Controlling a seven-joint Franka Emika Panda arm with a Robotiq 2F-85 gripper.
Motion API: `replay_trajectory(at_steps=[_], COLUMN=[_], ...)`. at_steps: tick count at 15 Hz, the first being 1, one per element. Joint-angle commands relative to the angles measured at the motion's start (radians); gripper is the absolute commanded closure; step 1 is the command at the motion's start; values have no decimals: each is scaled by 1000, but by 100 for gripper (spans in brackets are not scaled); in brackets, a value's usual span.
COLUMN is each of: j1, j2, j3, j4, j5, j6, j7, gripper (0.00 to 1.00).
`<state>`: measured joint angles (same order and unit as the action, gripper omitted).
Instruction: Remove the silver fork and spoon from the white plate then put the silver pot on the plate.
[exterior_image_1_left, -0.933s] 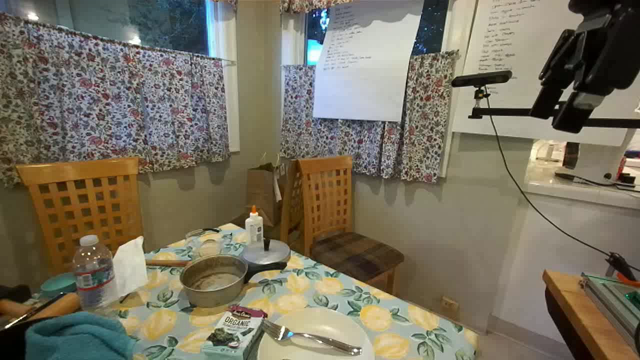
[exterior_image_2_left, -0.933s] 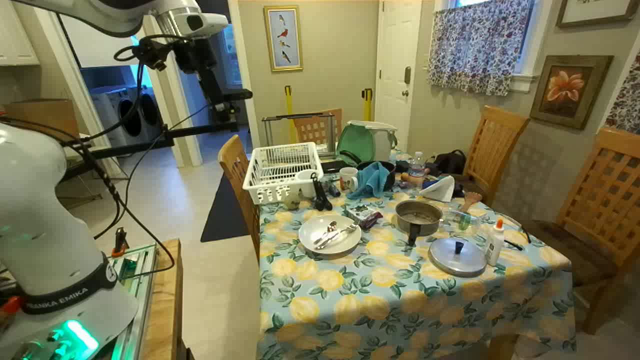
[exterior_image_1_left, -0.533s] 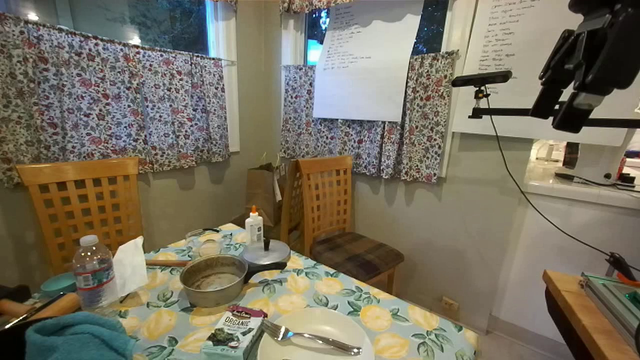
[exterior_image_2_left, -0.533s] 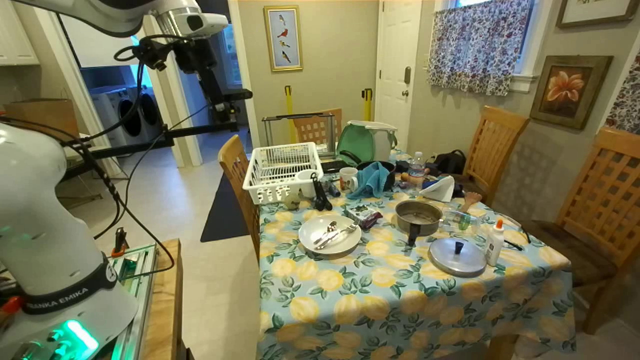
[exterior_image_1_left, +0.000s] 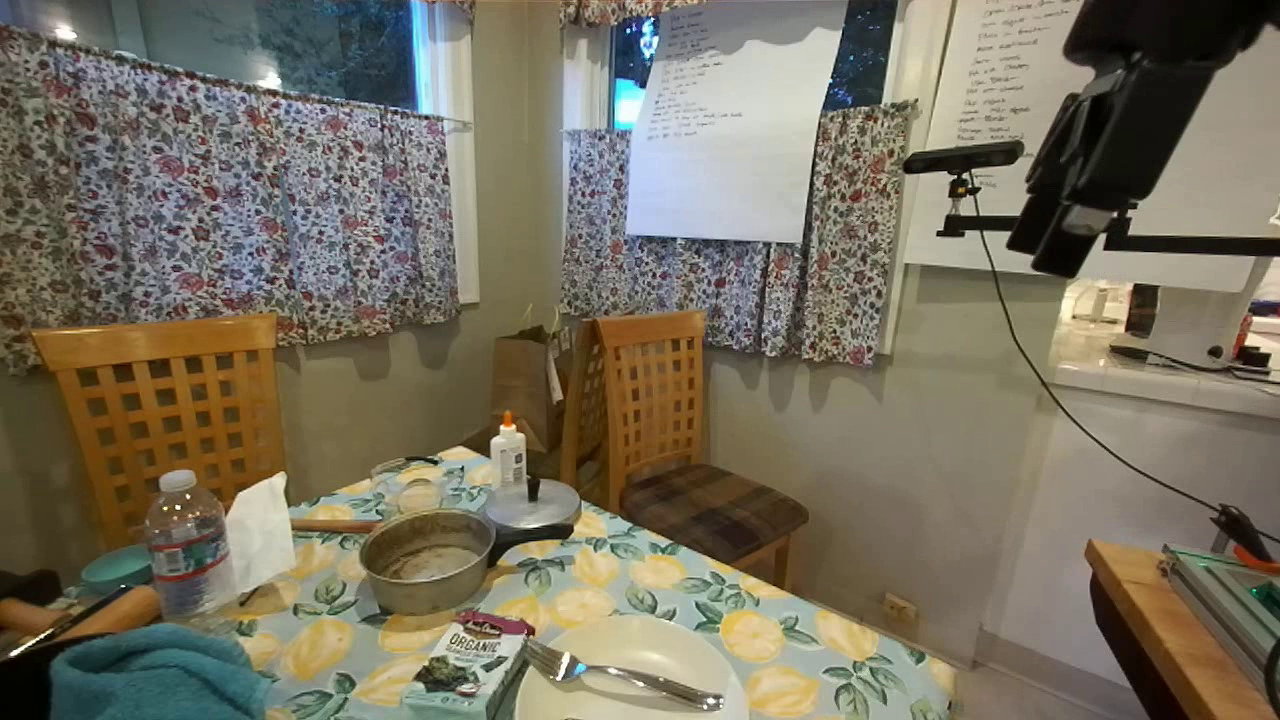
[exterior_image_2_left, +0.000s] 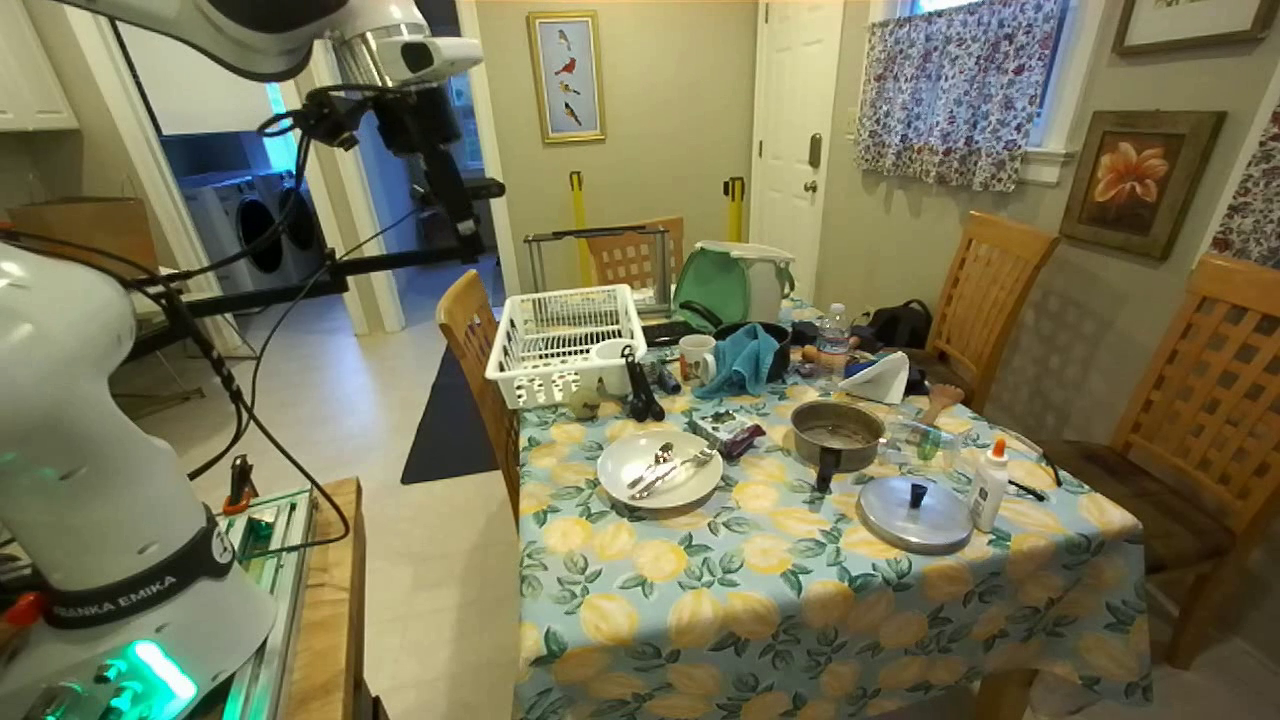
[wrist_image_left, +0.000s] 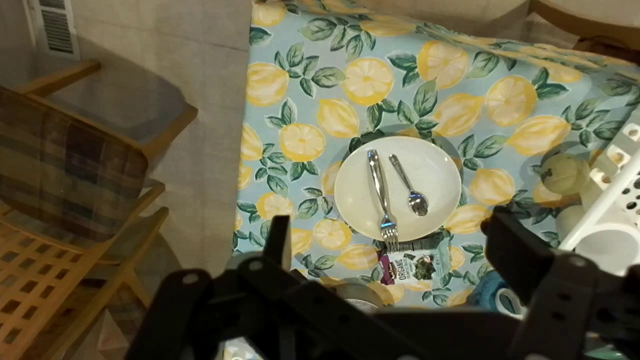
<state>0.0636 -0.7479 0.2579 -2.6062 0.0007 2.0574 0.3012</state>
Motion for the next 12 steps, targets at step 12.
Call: replay_trajectory(at_steps=[12], j1=[208], j2=[398], j3=[-314], j4=[-5], j5=[326], j6=[430], j7=[-554], gripper=[0])
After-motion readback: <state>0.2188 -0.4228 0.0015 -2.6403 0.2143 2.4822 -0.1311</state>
